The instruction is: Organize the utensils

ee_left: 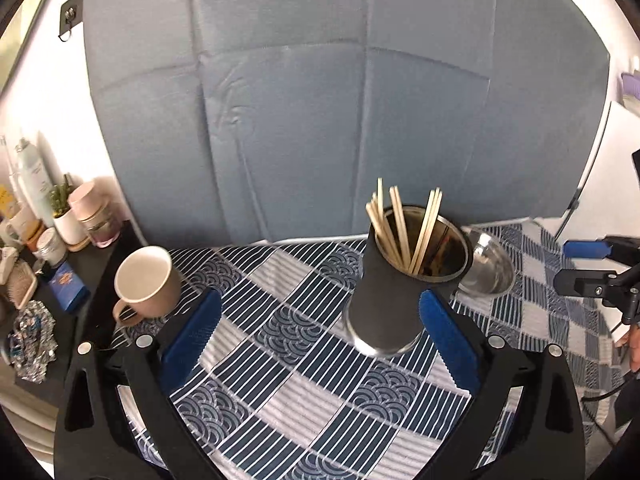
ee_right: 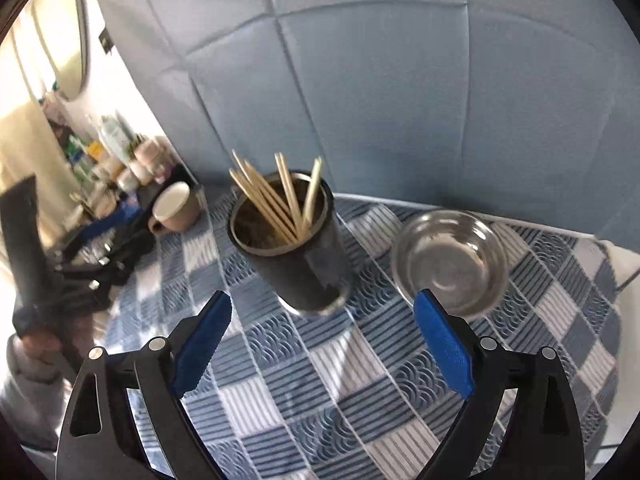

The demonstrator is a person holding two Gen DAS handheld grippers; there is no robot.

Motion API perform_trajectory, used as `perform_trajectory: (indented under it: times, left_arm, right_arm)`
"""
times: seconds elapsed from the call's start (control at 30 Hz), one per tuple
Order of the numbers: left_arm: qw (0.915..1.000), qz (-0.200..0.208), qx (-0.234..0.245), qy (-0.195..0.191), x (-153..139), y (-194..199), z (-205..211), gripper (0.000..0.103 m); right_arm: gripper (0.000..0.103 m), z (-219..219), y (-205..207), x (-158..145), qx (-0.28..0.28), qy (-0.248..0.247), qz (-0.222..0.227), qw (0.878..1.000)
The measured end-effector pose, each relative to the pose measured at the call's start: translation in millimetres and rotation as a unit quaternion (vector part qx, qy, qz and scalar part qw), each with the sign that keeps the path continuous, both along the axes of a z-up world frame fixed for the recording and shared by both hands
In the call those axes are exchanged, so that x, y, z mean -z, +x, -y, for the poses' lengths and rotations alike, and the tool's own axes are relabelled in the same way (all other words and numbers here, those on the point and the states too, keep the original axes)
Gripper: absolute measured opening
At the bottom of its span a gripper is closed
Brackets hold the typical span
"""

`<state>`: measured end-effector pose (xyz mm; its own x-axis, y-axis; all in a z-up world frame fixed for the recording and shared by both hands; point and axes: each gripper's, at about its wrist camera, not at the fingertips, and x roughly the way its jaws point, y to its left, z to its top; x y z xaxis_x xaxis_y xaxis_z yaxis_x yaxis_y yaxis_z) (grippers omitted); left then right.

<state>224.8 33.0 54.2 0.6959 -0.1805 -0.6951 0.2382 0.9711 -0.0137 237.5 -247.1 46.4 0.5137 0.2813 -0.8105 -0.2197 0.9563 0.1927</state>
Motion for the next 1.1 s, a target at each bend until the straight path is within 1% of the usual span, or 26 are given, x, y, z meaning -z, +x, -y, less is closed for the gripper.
perform_trajectory:
  times: [0.07, 0.13, 0.23, 0.43, 0.53, 0.7, 0.83, 0.9, 1.0, 1.1]
  left_arm:
    - [0.9999, -0.006, 0.000, 0.009, 4, -8, 1, 0.097]
    - [0.9998, -0.014, -0.004, 0.013, 7, -16, 1, 0.097]
    - [0.9997, -0.021, -0.007, 0.013, 8, -29, 4, 0.097]
    - [0.9994, -0.033, -0.008, 0.008, 12, -50, 7, 0.097]
    - [0.9991, -0.039, -0.015, 0.012, 13, -57, 9, 0.097]
    - [0.9981, -0.052, -0.033, -0.005, 7, -75, 8, 0.097]
    - [0.9968, -0.042, -0.066, -0.017, -4, -88, 3, 0.097]
    - [0.9964, -0.051, -0.064, -0.025, -7, -91, 3, 0.097]
    - [0.9959, -0.063, -0.059, -0.024, -9, -97, 7, 0.097]
    - [0.9968, -0.066, -0.044, -0.009, -12, -106, 14, 0.097]
  right_arm:
    - [0.088, 0, -10, 2, -0.002, -0.007, 0.004, 1.000]
    - [0.088, 1, -19, 4, -0.001, 0.003, 0.005, 1.000]
    - [0.088, 3, -32, 8, -0.005, 0.009, 0.002, 1.000]
    - [0.088, 2, -55, 10, 0.007, -0.006, 0.009, 1.000]
    - [0.089, 1, -68, 9, 0.015, 0.004, 0.010, 1.000]
    - [0.089, -5, -89, 10, 0.016, 0.013, -0.003, 1.000]
    - [0.089, -8, -104, 15, 0.021, 0.012, -0.010, 1.000]
    - [0.089, -10, -107, 20, 0.019, 0.018, -0.022, 0.999]
    - [0.089, -12, -113, 20, 0.018, 0.024, -0.027, 0.999]
    - [0.089, -14, -120, 16, 0.020, 0.019, -0.027, 0.999]
